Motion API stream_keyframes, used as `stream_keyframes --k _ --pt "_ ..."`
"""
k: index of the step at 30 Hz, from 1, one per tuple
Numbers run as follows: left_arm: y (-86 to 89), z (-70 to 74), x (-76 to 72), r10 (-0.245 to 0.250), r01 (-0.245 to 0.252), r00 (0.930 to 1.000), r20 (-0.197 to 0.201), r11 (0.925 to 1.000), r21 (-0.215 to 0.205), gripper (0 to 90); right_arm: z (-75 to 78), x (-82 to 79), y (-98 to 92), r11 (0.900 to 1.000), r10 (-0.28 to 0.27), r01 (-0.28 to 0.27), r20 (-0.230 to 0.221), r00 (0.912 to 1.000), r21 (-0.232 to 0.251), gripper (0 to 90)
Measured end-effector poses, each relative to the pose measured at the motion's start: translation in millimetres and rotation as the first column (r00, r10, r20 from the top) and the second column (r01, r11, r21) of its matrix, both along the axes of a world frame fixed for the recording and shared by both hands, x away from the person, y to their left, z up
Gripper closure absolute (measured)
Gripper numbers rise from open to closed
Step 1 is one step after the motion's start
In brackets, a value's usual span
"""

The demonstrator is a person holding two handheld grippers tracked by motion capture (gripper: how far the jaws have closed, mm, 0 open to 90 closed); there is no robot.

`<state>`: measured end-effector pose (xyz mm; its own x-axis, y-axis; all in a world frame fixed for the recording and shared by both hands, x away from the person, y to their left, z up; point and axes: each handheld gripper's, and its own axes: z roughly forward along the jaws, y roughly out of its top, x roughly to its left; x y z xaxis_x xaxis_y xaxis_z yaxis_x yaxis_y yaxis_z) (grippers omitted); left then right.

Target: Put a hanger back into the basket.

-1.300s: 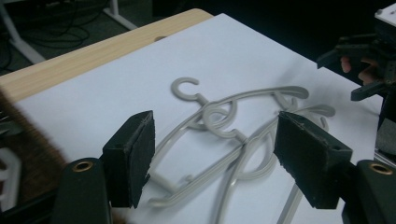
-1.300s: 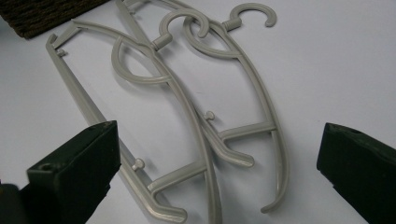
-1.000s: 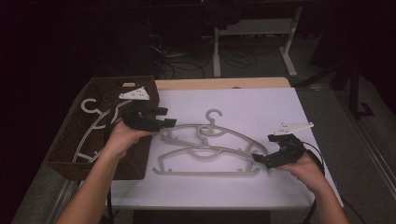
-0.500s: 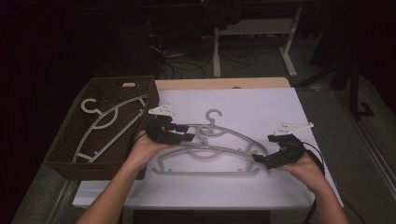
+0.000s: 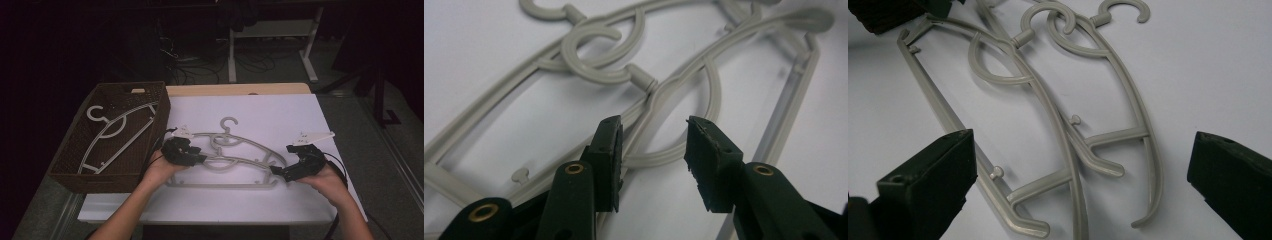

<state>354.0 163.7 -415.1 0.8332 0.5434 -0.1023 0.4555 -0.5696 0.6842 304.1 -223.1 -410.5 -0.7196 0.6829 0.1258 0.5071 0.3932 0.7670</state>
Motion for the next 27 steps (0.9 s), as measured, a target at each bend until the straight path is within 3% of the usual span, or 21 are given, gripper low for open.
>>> stream_keyframes --k 5,8,20,27 --pt "-1.2 -17.3 -2.3 -0.001 0.002 0.9997 -0.024 0.9994 0.035 48.6 0.1 -0.7 -0.5 1.0 0.003 -0.003 0.001 1.0 0.0 0.0" --pt "-0.4 -21.8 -3.1 -0.007 0.008 0.9996 -0.028 0.9994 0.034 48.4 0.3 -1.0 -0.8 1.0 0.003 -0.003 0.0 1.0 0.0 0.0" --pt "1.4 -21.0 -4.7 0.013 -0.014 0.9995 0.03 0.9994 0.031 41.8 -0.5 -0.9 -0.6 1.0 0.005 -0.005 -0.001 1.0 -0.003 0.0" --pt "-0.4 -20.5 -2.3 0.016 -0.02 0.9978 0.065 0.9979 0.062 40.7 -0.8 -0.8 -0.2 1.0 0.005 -0.005 0.0 1.0 -0.004 0.0"
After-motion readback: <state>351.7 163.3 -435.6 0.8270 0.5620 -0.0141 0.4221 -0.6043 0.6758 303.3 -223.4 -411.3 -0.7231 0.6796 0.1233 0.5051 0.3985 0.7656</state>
